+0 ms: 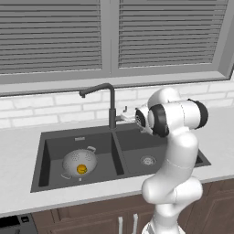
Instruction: Put the colander in the sink, put the mango in the colander, and turn on the sink faucet and pour water over the colander.
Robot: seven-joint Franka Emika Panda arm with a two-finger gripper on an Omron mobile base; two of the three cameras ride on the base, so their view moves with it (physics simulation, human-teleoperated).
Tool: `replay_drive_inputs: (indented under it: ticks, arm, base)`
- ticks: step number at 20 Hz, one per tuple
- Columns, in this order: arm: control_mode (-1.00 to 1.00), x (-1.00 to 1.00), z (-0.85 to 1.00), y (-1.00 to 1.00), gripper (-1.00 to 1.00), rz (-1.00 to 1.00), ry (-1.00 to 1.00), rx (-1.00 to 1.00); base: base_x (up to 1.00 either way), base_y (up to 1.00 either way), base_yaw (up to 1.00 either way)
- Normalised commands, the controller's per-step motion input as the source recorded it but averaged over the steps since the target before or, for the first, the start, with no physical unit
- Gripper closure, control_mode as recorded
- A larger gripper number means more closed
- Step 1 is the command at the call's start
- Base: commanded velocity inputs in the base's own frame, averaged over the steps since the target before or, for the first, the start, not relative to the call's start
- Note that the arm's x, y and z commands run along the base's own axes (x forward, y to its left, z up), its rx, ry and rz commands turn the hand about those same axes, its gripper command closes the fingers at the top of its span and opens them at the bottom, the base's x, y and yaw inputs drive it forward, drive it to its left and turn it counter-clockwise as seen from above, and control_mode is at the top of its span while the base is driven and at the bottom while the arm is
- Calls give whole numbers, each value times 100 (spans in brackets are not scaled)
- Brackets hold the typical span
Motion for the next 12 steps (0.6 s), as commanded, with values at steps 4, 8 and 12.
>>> replay_drive_inputs:
  ticks: [4,8,12]
  arm:
    - [-100,45,-9,0,-100,0,0,0]
    - [-100,37,-23,2,-100,0,0,0]
    - [-100,39,-23,12,-100,0,0,0]
  base:
    - [0,0,0]
    - [0,0,0]
    - [0,0,0]
